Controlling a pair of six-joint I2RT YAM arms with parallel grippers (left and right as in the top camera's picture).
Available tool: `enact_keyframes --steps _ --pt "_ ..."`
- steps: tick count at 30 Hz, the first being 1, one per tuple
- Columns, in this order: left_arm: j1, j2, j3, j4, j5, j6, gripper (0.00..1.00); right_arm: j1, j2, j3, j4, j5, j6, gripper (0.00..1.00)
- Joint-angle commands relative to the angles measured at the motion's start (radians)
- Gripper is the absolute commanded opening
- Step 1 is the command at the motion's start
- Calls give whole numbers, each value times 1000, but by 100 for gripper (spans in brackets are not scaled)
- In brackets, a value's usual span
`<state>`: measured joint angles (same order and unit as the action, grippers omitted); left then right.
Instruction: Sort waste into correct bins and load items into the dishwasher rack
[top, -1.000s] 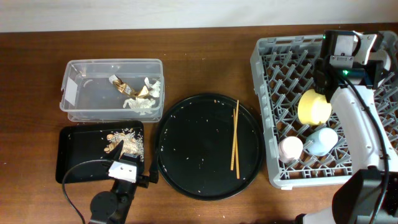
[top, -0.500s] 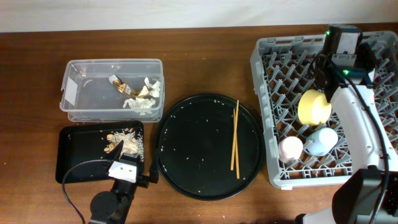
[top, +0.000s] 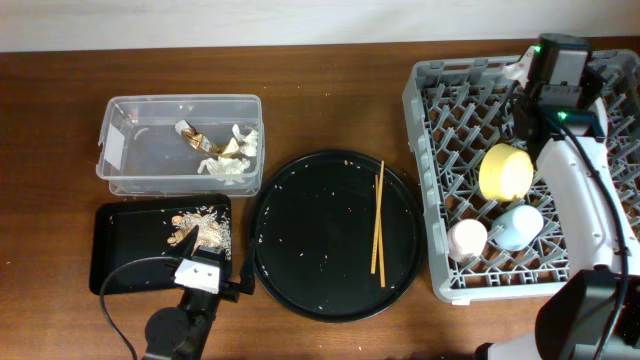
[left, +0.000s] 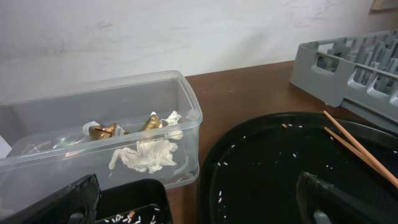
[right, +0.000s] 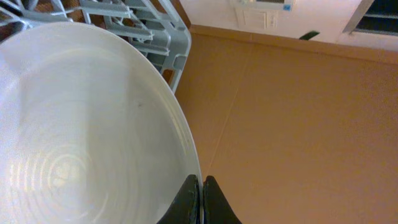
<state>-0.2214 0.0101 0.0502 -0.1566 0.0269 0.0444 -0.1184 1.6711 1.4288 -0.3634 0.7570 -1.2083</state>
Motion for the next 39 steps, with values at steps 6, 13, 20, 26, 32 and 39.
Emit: enact_keyframes --steps 6,13,20,26,32,39 --pt "2 -4 -6 2 4 -6 99 -21 21 -8 40 -9 -4 4" --pt "2 -4 -6 2 4 -6 99 -30 20 -12 142 50 1 4" --pt "2 -4 -6 2 4 -6 100 -11 20 -34 42 14 135 17" --pt "2 -4 -6 2 4 -6 99 172 -39 -34 -9 6 467 98" --pt "2 -4 -6 2 4 -6 99 471 -154 -34 -340 -281 867 98" --pt "2 -4 -6 2 4 -6 99 611 -58 -37 -587 -1059 1309 98"
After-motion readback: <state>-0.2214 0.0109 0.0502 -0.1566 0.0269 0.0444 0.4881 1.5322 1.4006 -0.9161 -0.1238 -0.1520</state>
